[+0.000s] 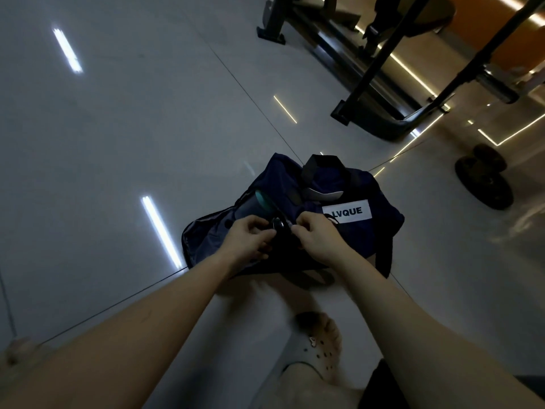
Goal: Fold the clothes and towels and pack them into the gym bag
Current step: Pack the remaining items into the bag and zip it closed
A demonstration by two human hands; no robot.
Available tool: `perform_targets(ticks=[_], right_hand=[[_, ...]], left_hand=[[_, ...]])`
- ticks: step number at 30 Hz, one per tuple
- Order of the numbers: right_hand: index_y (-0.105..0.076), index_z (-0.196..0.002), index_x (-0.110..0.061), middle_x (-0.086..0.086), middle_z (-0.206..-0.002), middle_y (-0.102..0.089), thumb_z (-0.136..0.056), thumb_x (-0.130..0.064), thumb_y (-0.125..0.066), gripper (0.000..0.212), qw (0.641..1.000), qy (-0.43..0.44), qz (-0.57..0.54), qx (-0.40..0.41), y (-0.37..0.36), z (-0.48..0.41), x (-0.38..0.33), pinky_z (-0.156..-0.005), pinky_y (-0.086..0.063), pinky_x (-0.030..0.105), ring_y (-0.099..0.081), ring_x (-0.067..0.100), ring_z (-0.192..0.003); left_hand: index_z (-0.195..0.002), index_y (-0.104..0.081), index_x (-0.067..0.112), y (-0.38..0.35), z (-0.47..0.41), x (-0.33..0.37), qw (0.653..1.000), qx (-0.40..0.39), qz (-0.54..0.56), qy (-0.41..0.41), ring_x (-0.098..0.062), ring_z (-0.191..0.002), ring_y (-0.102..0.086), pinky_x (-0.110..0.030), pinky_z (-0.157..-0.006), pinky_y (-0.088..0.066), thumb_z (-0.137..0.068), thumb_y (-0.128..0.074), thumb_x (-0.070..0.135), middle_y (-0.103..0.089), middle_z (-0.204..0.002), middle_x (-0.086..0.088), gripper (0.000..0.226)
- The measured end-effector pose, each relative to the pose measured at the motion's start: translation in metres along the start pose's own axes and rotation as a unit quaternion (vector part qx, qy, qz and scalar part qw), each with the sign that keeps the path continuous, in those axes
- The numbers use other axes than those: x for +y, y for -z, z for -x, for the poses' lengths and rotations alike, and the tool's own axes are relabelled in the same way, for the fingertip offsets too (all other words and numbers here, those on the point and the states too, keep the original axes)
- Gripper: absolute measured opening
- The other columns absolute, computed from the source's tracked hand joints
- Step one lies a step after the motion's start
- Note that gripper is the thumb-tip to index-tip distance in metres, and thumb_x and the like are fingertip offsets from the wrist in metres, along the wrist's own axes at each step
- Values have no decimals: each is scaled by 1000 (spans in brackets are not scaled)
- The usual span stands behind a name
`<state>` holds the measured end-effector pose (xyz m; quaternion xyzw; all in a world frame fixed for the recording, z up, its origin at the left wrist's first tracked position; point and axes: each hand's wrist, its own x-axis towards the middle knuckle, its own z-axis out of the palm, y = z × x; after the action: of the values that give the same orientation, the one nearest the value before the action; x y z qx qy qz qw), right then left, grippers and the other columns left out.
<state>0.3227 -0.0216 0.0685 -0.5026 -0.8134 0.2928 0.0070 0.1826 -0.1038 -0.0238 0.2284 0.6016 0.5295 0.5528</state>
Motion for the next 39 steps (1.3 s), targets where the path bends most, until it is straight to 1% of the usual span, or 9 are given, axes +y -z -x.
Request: perform_targets(ticks=[10, 15, 17, 24, 26, 30, 33, 37, 39], right_hand=[[-50, -84, -21, -3, -80, -55, -99, -32, -53, 19, 981, 73, 181, -11, -8, 5, -11, -69, -41, 37, -56, 26, -81], [-62, -91, -23, -2, -89, -63, -97, -39, -51, 21, 964, 117, 230, 68, 4, 7, -5, -71, -49, 38, -61, 22, -83], [-63, -105, -22, 1, -104, -57, -96, -37, -56, 19, 954, 105, 257, 118, 4, 7, -1, -72, -46, 37, -60, 24, -92], [-40, -124, -17, 13, -123, -47, -99, -45, -49, 39, 969, -19, 238, 70, -25, 2, 3, -74, -45, 41, -59, 34, -99], [-38, -124, -13, 14, -122, -47, -98, -45, -47, 42, 960, -22, 265, 89, -31, 0, 3, -67, -41, 39, -60, 34, -97], [-31, -135, -13, 16, -128, -42, -97, -40, -49, 50, 947, -3, 294, 131, -44, 1, 4, -60, -39, 36, -58, 34, -97], [-32, -139, -16, 17, -137, -36, -100, -39, -47, 48, 945, 11, 302, 127, -49, 3, 7, -59, -40, 36, -54, 35, -103], [-37, -135, -17, 17, -139, -37, -100, -39, -48, 43, 950, 23, 288, 119, -46, 4, 12, -61, -39, 37, -55, 35, -102], [-37, -138, -19, 17, -141, -35, -100, -41, -48, 46, 955, 23, 272, 112, -43, 4, 13, -64, -41, 38, -54, 36, -104]], left_hand=[[-143, -47, 12, -17, -8, -9, 997, 46, -60, 17, -21, -71, -64, -35, -58, -53, -95, -70, 24, -64, -83, -8, 54], [-135, -56, 10, 2, -3, -15, 987, -6, 114, 110, -27, -93, -73, -39, -79, -61, -92, -75, 19, -71, -111, -17, 48], [-125, -63, 9, 1, -3, -22, 987, 13, 121, 108, -26, -94, -73, -38, -80, -60, -92, -73, 14, -71, -115, -17, 34], [-108, -70, 7, -16, 1, -19, 996, -3, -53, 72, -25, -98, -68, -38, -85, -56, -96, -61, 4, -70, -102, -11, 15], [-103, -71, 14, 11, 1, -19, 982, 99, -161, 21, -26, -94, -68, -41, -82, -56, -94, -61, 11, -71, -98, -7, 14], [-120, -58, 12, 74, 17, -34, 865, 385, -317, 48, -39, -115, -53, -47, -96, -46, -83, -67, 22, -54, -125, -18, 38], [-136, -46, 2, 92, 17, -56, 901, 331, -203, 191, -43, -123, -53, -47, -99, -46, -83, -73, 29, -52, -134, -23, 65], [-86, -60, -3, 98, 13, -55, 944, 278, -14, 178, -27, -77, -63, -39, -70, -53, -83, -71, 3, -66, -88, -19, 13], [-72, -55, 4, 101, 13, -42, 948, 278, 6, 156, -22, -65, -53, -35, -60, -45, -82, -70, -1, -57, -70, -13, 18]])
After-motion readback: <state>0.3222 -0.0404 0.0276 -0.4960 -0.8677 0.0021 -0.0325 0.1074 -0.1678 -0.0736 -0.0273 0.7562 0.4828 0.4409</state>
